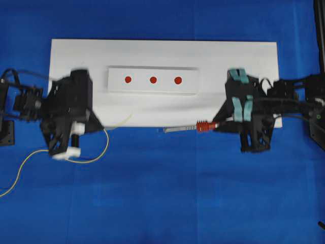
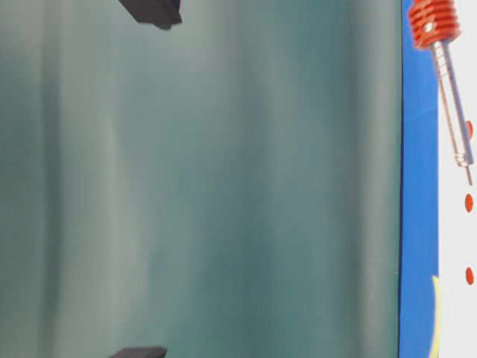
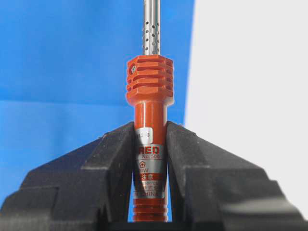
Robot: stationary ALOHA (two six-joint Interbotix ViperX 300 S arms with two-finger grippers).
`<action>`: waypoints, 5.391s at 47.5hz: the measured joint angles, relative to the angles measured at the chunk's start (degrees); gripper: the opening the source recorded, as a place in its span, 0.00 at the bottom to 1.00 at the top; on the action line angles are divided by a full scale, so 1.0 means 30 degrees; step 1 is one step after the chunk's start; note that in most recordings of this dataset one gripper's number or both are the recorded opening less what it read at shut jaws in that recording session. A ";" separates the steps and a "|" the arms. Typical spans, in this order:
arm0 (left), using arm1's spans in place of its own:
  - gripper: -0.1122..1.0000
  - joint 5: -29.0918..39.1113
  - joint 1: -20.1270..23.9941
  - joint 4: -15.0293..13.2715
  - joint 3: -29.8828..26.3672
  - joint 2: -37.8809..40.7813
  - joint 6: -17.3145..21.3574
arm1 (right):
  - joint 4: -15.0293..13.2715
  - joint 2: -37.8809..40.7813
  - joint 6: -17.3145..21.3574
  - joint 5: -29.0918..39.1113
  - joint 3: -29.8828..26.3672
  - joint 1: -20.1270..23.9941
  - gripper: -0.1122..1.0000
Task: Touch the tip of the soldering iron to the tip of the solder at the mark.
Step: 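Lift both held tools up over the white board toward the red dots, then move the iron tip leftward toward the left red dot with right gripper, then hold the iron tip against the wire tip at the left red dot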
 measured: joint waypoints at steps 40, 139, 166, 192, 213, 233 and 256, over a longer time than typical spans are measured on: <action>0.12 -0.0088 0.4043 0.0000 -0.0322 0.0029 0.2021 | -0.2812 0.0000 0.0029 0.0703 -0.0293 -0.4600 0.16; 0.12 -0.1436 0.4248 0.0000 0.0645 0.3252 0.1230 | -0.2842 0.1143 0.0088 0.1436 -0.1436 -0.4600 0.16; 0.12 -0.1406 0.4248 0.0029 0.0645 0.3252 0.1230 | -0.4658 0.7324 0.0322 0.6211 -0.8496 -0.4629 0.16; 0.12 -0.1377 0.4219 0.0000 0.0645 0.3252 0.1230 | -0.4863 0.8730 0.0439 0.6885 -0.9668 -0.4365 0.16; 0.12 -0.1201 0.4219 0.0000 0.0645 0.3252 0.1230 | -0.4980 0.8730 0.0439 0.7266 -0.9668 -0.4395 0.16; 0.12 -0.1201 0.4219 0.0029 0.0645 0.3252 0.1230 | -0.5479 0.8789 0.0439 0.7148 -0.9668 -0.4365 0.16; 0.12 -0.1113 0.4219 0.0000 0.0381 0.3428 0.1230 | -0.5684 0.9082 0.0439 0.6943 -0.9668 -0.4395 0.16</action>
